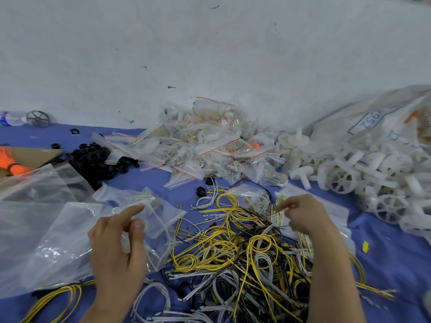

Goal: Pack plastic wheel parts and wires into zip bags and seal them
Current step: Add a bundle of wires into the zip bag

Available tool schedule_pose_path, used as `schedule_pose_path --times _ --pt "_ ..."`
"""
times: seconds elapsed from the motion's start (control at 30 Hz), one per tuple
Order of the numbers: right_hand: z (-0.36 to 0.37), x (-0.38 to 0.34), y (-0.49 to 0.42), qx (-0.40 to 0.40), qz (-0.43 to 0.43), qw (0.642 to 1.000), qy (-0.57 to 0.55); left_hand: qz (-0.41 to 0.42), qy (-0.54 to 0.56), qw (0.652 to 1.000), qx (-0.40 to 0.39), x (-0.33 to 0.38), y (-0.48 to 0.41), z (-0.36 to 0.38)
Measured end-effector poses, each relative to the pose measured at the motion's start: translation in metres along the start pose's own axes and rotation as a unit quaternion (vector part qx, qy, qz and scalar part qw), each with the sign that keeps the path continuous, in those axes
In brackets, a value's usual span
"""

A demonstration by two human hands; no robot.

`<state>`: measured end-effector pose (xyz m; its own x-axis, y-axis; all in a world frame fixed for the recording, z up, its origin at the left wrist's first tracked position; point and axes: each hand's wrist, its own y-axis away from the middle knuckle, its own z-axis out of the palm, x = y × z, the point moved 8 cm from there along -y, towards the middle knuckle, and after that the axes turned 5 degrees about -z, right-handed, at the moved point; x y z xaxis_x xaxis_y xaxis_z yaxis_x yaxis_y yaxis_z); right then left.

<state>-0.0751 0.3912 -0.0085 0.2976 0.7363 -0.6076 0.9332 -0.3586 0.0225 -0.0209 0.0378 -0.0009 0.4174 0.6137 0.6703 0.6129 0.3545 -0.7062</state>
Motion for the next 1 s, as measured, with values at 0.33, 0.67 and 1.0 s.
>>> schedule_pose_path --times 0.33,0.67,1.0 --pt "-0.008 -0.131 0.054 -0.004 -0.297 0.944 -0.141 -0.019 0.027 0.999 -0.010 0.004 0.002 -0.002" --pt "0.064 -0.188 0.095 -0.231 -0.378 0.882 -0.160 0.022 0.217 0.964 -0.152 0.072 -0.042 0.016" --pt "0.060 -0.186 0.109 -0.269 -0.321 0.884 -0.208 -0.022 0.455 0.858 -0.239 0.127 -0.064 0.029"
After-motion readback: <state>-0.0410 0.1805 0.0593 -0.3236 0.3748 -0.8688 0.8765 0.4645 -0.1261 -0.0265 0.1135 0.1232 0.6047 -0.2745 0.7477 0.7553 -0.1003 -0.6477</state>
